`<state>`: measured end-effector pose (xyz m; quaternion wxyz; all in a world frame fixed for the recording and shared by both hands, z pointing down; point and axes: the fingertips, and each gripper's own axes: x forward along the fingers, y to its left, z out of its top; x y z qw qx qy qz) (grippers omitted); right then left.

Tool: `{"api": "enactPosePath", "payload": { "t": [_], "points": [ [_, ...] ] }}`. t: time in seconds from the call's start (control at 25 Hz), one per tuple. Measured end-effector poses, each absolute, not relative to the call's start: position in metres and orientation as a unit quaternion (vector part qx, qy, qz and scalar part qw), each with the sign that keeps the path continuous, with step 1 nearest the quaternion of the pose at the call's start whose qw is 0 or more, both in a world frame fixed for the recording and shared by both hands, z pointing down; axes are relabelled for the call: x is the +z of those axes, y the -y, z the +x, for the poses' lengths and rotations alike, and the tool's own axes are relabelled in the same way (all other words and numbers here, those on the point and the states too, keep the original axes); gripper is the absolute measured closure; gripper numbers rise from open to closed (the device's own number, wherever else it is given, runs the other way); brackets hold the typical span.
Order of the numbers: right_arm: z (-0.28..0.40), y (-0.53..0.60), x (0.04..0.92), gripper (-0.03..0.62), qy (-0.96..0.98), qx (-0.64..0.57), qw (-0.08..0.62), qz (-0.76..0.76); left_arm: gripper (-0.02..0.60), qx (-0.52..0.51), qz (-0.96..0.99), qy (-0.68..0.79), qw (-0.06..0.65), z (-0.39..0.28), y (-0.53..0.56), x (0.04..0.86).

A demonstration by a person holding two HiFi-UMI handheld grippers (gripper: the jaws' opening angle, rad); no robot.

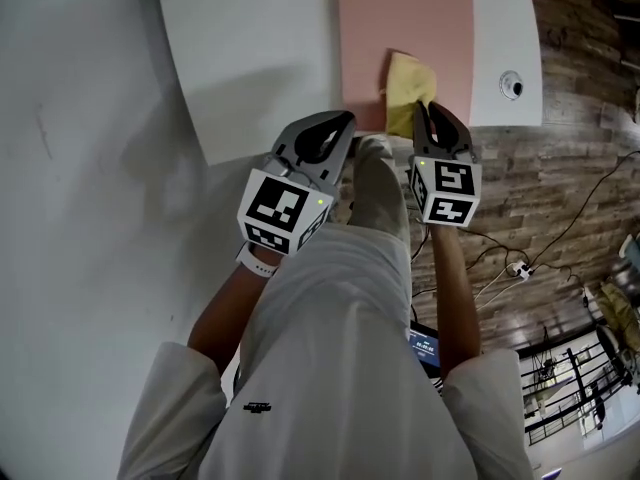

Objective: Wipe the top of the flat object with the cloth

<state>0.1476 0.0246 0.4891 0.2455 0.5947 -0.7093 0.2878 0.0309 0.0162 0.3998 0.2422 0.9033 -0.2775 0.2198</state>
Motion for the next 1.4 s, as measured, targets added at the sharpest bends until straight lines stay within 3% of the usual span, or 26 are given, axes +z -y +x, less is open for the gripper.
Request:
{"api": "enactPosePath", "payload": {
  "t": [0.64, 1.4],
  "points": [
    [0.235, -0.033, 0.493, 0.552, 0.671, 0.267, 0.283, 0.631, 0.563, 0.323, 0.877, 0.251, 0.251, 0.065, -0.023, 0.491],
    [0.286, 0.017, 0.488, 0.552, 0.684, 0.23, 0.296, 0.626, 0.565, 0.363, 0.848, 0.272, 0.275, 0.072, -0.026, 0.512]
  ]
}}
